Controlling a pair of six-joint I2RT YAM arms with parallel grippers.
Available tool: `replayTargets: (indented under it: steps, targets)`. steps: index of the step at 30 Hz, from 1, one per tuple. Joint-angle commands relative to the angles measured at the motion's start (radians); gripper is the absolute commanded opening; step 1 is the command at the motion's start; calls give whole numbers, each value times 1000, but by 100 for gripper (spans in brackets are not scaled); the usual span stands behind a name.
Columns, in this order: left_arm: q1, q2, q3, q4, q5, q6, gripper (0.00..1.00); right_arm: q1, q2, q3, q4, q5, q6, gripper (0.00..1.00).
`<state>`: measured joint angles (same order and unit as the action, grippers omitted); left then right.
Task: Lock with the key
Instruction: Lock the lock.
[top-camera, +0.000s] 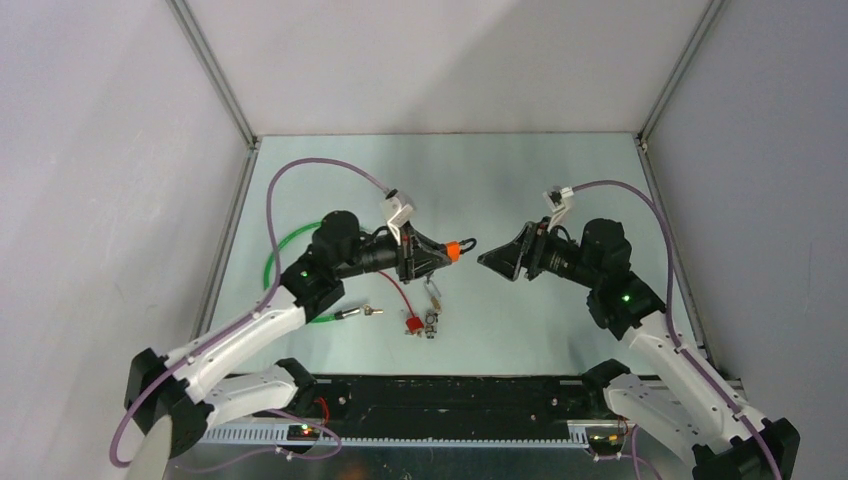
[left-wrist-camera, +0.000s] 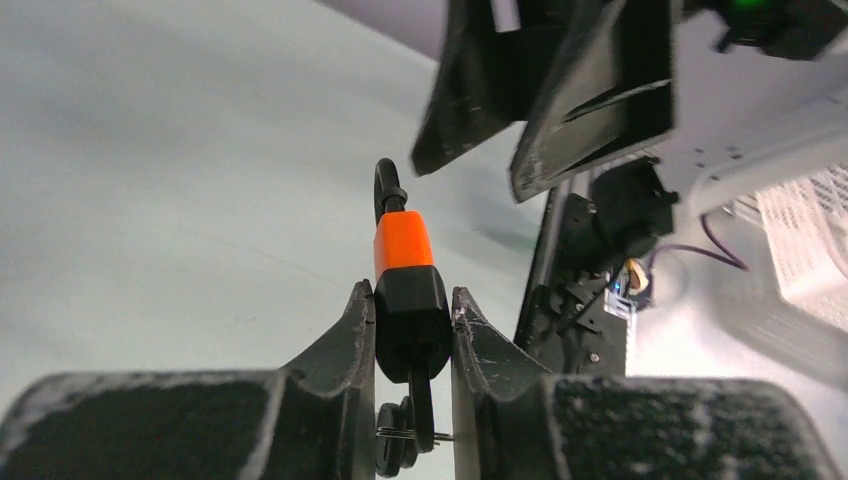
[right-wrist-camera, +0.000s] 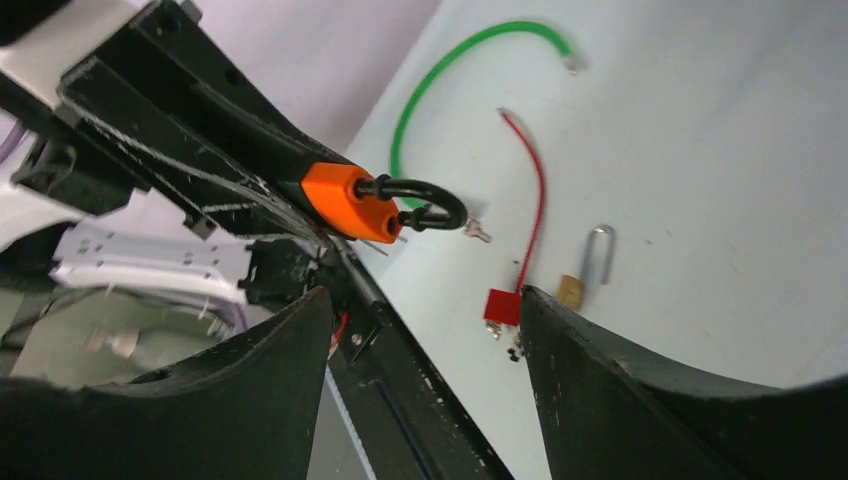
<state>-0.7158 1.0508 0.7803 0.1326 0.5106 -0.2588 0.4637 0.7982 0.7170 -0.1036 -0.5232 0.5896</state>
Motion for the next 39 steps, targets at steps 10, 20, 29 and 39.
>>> replayTargets:
  steps: [10,20,29,39]
  targets:
    - [32,-90,186,-163,417,125,0,156,-18,42,192,-233,-211,55]
    - [35,-89,200,-215,484,159,0,172,-71,53,135,-157,-283,77]
    - [33,-109,198,-222,484,168,0,198,-65,55,165,-255,-290,50]
    - [32,-100,197,-219,489,151,0,216,-58,53,176,-218,-262,0]
